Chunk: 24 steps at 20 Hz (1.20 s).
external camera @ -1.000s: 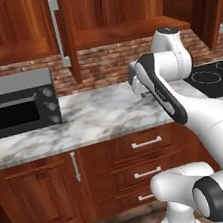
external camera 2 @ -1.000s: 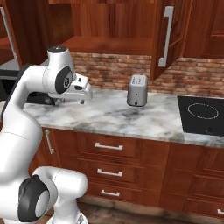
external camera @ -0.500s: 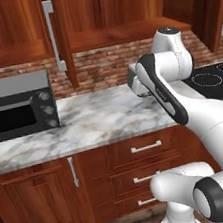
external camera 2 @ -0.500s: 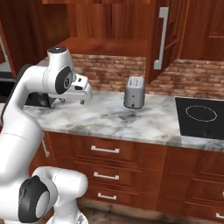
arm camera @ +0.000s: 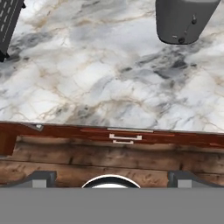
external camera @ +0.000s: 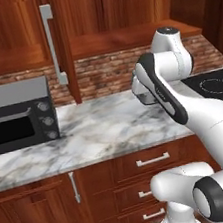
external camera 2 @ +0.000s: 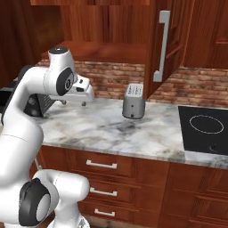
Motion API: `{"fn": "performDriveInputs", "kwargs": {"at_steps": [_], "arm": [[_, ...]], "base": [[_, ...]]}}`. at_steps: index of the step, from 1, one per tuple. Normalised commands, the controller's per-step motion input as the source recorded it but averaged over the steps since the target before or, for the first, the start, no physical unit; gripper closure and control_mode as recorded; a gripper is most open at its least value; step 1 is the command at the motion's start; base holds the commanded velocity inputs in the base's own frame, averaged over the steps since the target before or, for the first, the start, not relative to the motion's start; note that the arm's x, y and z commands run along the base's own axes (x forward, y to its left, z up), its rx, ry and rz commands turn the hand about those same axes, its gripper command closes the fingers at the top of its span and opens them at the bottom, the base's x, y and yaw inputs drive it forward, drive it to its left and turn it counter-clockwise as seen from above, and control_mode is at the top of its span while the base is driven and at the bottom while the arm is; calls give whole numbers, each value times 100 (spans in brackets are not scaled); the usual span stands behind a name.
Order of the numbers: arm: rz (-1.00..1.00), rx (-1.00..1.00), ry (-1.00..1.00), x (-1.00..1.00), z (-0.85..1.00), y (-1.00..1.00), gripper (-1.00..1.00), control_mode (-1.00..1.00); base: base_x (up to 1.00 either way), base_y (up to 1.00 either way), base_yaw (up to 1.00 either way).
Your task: Close all open cabinet doors.
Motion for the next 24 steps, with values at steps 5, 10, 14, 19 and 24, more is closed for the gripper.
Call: {"fn": "performDriveInputs", "kwargs": {"at_steps": [5, 10, 14, 19, 24], "arm": [[0, 0, 0, 0, 0, 0, -100, 100], [0, 0, 0, 0, 0, 0, -100, 100], [0, 0, 0, 0, 0, 0, -100, 100], [0, 0, 0, 0, 0, 0, -100, 100], [0, 0, 0, 0, 0, 0, -100, 100]], "base": [[37, -27, 0], [34, -21, 0], [20, -11, 0], [25, -10, 0], [12, -2, 0]]}}
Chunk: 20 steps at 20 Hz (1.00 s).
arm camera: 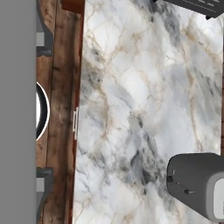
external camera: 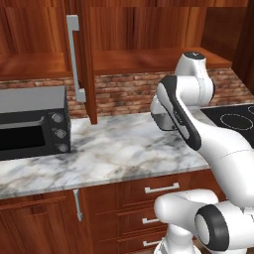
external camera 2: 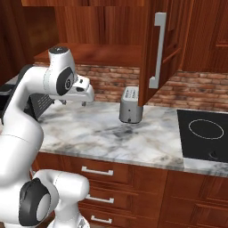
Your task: Close all open cabinet doors.
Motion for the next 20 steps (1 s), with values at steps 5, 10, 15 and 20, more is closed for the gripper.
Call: {"fn": "performDriveInputs", "kwargs": {"at_steps": [5, 10, 15, 20], "arm": [[0, 0, 0, 0, 0, 0, -100, 100], [0, -1, -6, -23, -9, 0, -100, -100], [0, -5, -28, -77, -14, 0, -100, -100], [0, -10, -38, -65, -7, -7, -100, -100]], "base": [[0, 0, 0], [-2, 0, 0], [0, 0, 0], [0, 0, 0]]}}
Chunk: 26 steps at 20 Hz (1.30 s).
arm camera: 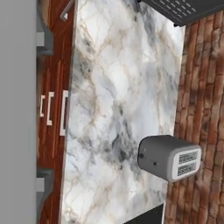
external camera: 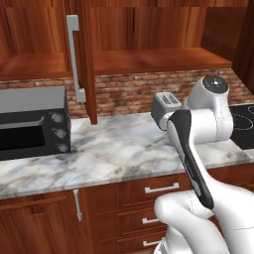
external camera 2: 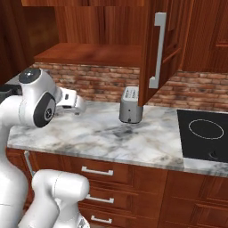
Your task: Close all open cabinet doors.
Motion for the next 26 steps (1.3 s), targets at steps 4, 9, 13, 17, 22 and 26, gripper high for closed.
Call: {"fn": "performDriveInputs", "kwargs": {"at_steps": [4, 9, 13, 17, 22, 26], "arm": [[0, -9, -39, -19, -12, -36, -100, -100], [1, -3, -37, -2, -13, -49, -100, -100], [0, -1, -35, 0, -8, -59, -100, -100], [0, 0, -33, 0, 0, -71, -100, -100], [0, 0, -36, -33, 0, -60, -100, -100], [2, 0, -37, -56, 0, -38, -100, -100]], "base": [[0, 0, 0], [0, 0, 0], [0, 0, 0], [0, 0, 0], [0, 0, 0], [0, 0, 0]]}}
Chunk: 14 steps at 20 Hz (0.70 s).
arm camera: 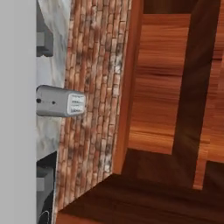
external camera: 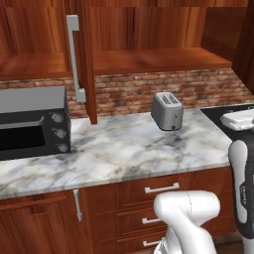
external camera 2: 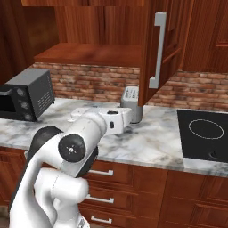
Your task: Close all open cabinet doors.
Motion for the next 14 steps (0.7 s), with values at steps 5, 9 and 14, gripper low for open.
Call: {"fn": "performDriveInputs", "kwargs": {"at_steps": [5, 9, 14], "arm": [[0, 0, -28, -23, 0, -55, -100, -100], [2, 0, -24, -22, 0, -58, -100, -100], [8, 0, -18, 1, 0, -63, -100, -100]], "base": [[0, 0, 0], [0, 0, 0], [0, 0, 0]]}}
